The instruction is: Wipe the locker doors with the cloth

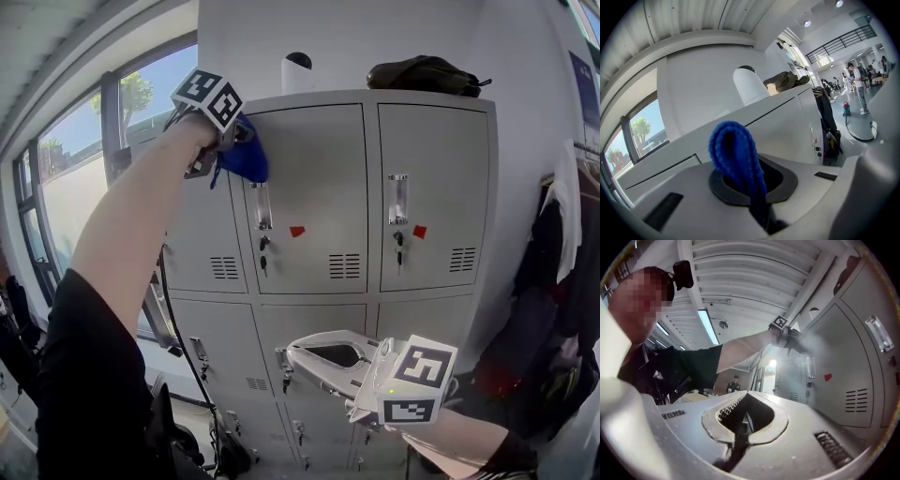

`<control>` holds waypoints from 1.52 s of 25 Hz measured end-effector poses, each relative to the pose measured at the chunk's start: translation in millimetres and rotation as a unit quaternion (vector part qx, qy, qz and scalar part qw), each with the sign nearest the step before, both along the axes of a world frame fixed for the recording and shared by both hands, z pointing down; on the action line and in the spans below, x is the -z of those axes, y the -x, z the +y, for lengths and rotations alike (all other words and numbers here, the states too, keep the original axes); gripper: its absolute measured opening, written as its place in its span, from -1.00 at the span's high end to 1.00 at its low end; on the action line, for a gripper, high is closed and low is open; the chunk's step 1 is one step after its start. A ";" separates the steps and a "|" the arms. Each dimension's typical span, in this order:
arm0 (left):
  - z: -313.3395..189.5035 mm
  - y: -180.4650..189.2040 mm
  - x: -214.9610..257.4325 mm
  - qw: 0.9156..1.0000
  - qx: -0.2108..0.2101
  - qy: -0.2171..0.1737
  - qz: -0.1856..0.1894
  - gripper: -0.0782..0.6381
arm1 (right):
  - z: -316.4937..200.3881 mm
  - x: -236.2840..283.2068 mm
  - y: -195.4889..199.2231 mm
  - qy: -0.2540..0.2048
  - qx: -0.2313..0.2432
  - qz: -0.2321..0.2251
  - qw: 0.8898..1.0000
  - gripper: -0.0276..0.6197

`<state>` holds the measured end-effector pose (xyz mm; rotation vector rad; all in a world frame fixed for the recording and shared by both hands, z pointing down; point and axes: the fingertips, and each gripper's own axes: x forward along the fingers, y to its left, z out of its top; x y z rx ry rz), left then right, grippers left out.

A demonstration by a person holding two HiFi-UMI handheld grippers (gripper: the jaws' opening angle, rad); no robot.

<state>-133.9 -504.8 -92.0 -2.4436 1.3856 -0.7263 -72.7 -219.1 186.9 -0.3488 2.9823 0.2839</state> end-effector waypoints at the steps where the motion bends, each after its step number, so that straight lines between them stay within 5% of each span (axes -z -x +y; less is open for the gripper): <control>1: 1.0 -6.6 0.0 1.000 -0.005 0.001 -0.001 0.70 | -1.9 -2.3 -2.5 0.004 -0.001 -0.001 1.000 0.91; 26: 21.7 -205.9 -10.4 0.992 -0.122 0.021 -0.038 0.70 | 5.7 4.8 -40.0 0.023 -0.005 0.021 1.000 0.91; 33: 26.0 -215.4 -12.0 0.990 -0.130 0.016 -0.045 0.70 | 2.1 -5.0 -37.4 0.030 -0.007 0.031 0.999 0.91; 38: 31.8 -171.9 -19.8 0.991 -0.125 0.024 -0.050 0.70 | 4.8 -9.7 -16.8 0.038 0.011 0.031 0.999 0.91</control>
